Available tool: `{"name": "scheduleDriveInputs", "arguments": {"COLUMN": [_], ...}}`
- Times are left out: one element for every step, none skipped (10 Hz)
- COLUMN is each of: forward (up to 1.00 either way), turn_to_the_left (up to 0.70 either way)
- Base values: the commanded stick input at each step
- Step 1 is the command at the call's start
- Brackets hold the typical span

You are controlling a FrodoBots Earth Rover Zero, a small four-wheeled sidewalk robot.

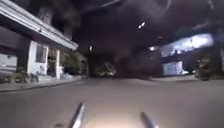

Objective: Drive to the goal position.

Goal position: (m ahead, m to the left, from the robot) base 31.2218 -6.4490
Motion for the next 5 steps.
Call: {"name": "scheduleDriveInputs", "arguments": {"forward": [1.00, 1.00, 1.00, 1.00, 1.00], "turn_to_the_left": [0.03, 0.03, 0.03, 0.03, 0.03]}}
